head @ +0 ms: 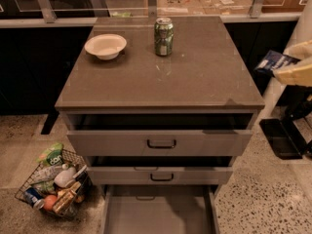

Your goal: Place rxbar blueberry into bottom drawer

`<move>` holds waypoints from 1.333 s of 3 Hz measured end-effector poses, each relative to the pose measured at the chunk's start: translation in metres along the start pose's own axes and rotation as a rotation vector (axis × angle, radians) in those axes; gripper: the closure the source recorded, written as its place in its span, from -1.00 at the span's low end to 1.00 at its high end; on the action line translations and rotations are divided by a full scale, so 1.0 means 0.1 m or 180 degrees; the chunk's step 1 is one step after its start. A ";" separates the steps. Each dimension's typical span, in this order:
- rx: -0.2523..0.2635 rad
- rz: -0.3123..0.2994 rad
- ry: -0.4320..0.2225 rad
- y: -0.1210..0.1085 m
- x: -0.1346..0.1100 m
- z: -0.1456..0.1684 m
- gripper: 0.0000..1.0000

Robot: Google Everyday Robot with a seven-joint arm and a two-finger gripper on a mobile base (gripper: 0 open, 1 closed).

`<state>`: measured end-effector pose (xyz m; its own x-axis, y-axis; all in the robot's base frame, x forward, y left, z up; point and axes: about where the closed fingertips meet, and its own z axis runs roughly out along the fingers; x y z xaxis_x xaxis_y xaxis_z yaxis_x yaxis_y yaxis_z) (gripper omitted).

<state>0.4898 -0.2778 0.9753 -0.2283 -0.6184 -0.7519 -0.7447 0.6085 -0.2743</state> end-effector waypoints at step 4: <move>-0.0376 0.0333 -0.0291 0.67 0.95 0.10 1.00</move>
Offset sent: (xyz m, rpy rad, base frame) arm -0.0898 -0.0064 -0.1176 0.2349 0.0786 0.0938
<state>0.4250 -0.2906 0.8797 -0.2544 -0.5038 -0.8255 -0.7896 0.6011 -0.1235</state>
